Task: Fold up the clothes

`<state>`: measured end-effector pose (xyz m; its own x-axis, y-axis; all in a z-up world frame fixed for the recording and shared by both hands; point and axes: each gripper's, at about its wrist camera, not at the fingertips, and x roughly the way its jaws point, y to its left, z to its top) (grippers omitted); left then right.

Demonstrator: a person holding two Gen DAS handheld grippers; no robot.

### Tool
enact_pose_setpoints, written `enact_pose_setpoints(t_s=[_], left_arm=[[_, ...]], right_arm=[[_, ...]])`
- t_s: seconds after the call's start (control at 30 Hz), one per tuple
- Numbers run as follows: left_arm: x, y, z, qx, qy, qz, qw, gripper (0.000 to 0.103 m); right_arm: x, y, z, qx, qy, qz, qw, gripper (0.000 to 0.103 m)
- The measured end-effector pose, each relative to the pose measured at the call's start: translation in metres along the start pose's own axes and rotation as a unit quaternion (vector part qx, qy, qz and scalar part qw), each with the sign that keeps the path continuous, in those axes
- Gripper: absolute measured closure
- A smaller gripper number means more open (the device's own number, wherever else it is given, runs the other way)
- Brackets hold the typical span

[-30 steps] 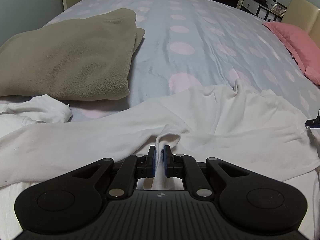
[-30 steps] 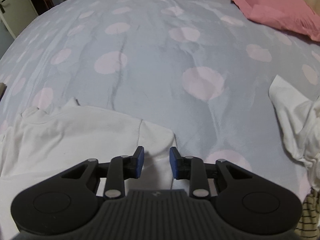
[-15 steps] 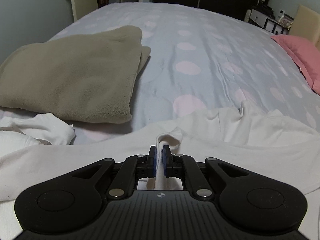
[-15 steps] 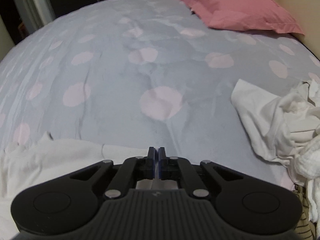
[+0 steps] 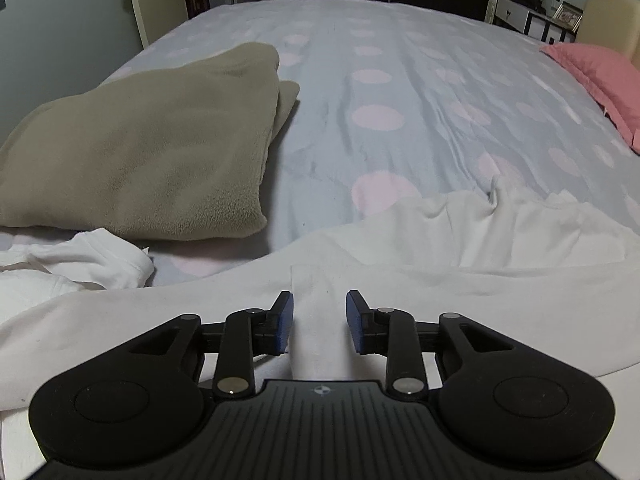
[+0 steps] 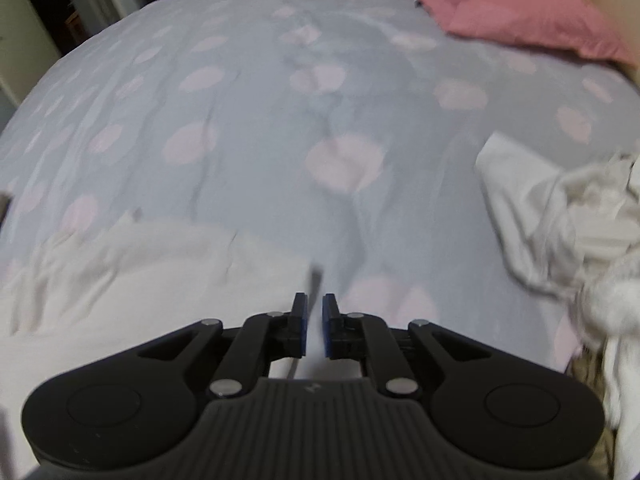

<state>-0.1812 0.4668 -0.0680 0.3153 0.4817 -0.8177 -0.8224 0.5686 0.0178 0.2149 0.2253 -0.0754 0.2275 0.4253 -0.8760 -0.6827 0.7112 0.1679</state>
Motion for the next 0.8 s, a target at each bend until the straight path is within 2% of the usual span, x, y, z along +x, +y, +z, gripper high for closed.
enact_pose_setpoints(t_s=[0.03, 0.1, 0.13, 0.2, 0.27, 0.3, 0.33, 0.4, 0.43, 0.63, 0.8], left_arm=[[-0.002, -0.001, 0.000, 0.000, -0.001, -0.002, 1.0000, 0.074], [-0.007, -0.004, -0.001, 0.000, -0.003, -0.008, 1.0000, 0.073], [-0.010, -0.006, -0.002, 0.000, -0.002, -0.012, 0.9999, 0.073], [-0.015, -0.010, -0.004, 0.002, -0.002, -0.021, 0.9998, 0.073], [-0.021, -0.014, -0.007, 0.009, -0.003, -0.028, 0.9996, 0.072], [-0.025, -0.016, -0.008, 0.011, -0.005, -0.028, 0.9995, 0.070], [-0.028, -0.017, -0.009, 0.013, -0.007, -0.028, 0.9995, 0.069], [-0.035, -0.016, -0.011, 0.012, -0.013, -0.026, 0.9995, 0.067], [-0.038, -0.014, -0.012, 0.009, -0.015, -0.026, 0.9995, 0.067], [-0.053, -0.002, -0.019, 0.000, -0.020, -0.019, 0.9996, 0.067], [-0.060, 0.005, -0.024, 0.002, -0.019, -0.021, 0.9996, 0.067]], right_arm=[[-0.004, 0.002, -0.006, -0.010, 0.008, 0.014, 1.000, 0.092], [-0.014, 0.008, -0.019, -0.037, 0.015, 0.027, 0.999, 0.085], [-0.018, 0.011, -0.025, -0.051, 0.017, 0.032, 0.998, 0.078], [-0.023, 0.015, -0.035, -0.066, 0.025, 0.041, 0.997, 0.076], [-0.022, 0.017, -0.046, -0.076, 0.041, 0.050, 0.995, 0.065], [-0.021, 0.018, -0.052, -0.082, 0.050, 0.050, 0.994, 0.064], [-0.018, 0.019, -0.057, -0.089, 0.058, 0.044, 0.993, 0.066], [-0.010, 0.018, -0.065, -0.099, 0.075, 0.032, 0.992, 0.094], [-0.006, 0.015, -0.067, -0.096, 0.082, 0.028, 0.992, 0.096], [-0.007, 0.011, -0.067, -0.108, 0.080, 0.010, 0.991, 0.096], [-0.031, 0.015, -0.066, -0.131, 0.056, 0.023, 0.990, 0.088]])
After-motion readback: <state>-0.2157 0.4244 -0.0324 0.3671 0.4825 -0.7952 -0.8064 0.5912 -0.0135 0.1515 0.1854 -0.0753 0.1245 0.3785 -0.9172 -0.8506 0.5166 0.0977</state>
